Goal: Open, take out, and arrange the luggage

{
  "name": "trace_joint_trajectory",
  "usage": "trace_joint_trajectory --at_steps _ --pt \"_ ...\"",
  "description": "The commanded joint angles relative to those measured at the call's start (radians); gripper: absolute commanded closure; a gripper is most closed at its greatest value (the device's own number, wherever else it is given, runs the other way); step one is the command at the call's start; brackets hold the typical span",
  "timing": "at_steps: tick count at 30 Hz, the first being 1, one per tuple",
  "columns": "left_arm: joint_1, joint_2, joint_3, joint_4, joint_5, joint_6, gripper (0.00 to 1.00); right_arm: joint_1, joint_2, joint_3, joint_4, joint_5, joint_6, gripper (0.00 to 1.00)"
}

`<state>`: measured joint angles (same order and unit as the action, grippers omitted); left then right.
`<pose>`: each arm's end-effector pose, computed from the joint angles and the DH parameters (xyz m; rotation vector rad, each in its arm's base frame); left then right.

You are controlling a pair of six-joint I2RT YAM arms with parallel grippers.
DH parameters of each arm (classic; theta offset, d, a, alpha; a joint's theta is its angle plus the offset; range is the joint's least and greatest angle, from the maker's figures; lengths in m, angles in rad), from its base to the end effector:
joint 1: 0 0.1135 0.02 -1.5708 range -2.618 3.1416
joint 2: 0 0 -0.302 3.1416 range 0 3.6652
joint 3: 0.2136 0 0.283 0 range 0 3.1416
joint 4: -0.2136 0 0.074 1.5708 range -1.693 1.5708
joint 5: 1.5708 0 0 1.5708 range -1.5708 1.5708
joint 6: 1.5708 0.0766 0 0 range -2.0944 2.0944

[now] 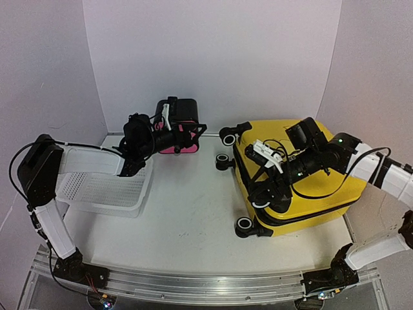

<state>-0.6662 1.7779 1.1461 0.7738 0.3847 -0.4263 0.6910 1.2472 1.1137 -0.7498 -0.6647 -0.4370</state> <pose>0.3629 -0.3219 0.3146 0.5175 1.4589 -1.1561 0.1944 0.2220 0.3187 -1.5270 1.8618 0.9265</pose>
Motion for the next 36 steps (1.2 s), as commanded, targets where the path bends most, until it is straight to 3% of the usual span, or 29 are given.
trace_joint_trajectory --at_steps 1,6,8,10,12,13,14,18,23,27,30,36 --pt "-0.023 -0.134 -0.149 -0.062 0.058 -0.033 0.28 -0.022 0.077 0.086 0.213 0.146 0.238 1.0" --pt "-0.059 -0.329 -0.239 -0.227 0.008 0.113 0.28 -0.022 0.245 0.178 0.291 0.178 0.303 1.0" --pt "-0.074 -0.391 -0.266 -0.304 -0.026 0.157 0.28 -0.022 0.308 0.234 0.311 0.169 0.345 0.93" --pt "-0.091 -0.442 -0.299 -0.354 -0.061 0.185 0.28 -0.022 0.368 0.294 0.317 0.163 0.395 0.79" --pt "-0.112 -0.48 -0.331 -0.382 -0.093 0.204 0.28 -0.021 0.408 0.343 0.316 0.153 0.427 0.58" --pt "-0.124 -0.493 -0.345 -0.39 -0.103 0.207 0.27 -0.021 0.415 0.354 0.316 0.159 0.472 0.14" --pt "-0.134 -0.495 -0.355 -0.394 -0.108 0.206 0.27 -0.021 0.417 0.362 0.315 0.177 0.497 0.03" --pt "-0.178 -0.437 -0.34 -0.396 -0.11 0.188 0.27 -0.022 0.389 0.427 0.203 0.349 0.57 0.02" --pt "-0.247 -0.306 -0.224 -0.394 -0.072 0.187 0.26 -0.025 0.314 0.526 -0.095 0.612 0.536 0.02" --pt "-0.296 -0.186 -0.113 -0.393 0.016 0.209 0.17 -0.115 0.17 0.448 -0.191 0.843 0.551 0.02" --pt "-0.3 -0.137 -0.066 -0.393 0.052 0.267 0.16 -0.29 0.068 0.359 -0.218 0.841 0.586 0.02" --pt "-0.296 -0.09 0.028 -0.417 0.095 0.325 0.13 -0.695 -0.045 0.231 -0.242 0.624 0.653 0.02"
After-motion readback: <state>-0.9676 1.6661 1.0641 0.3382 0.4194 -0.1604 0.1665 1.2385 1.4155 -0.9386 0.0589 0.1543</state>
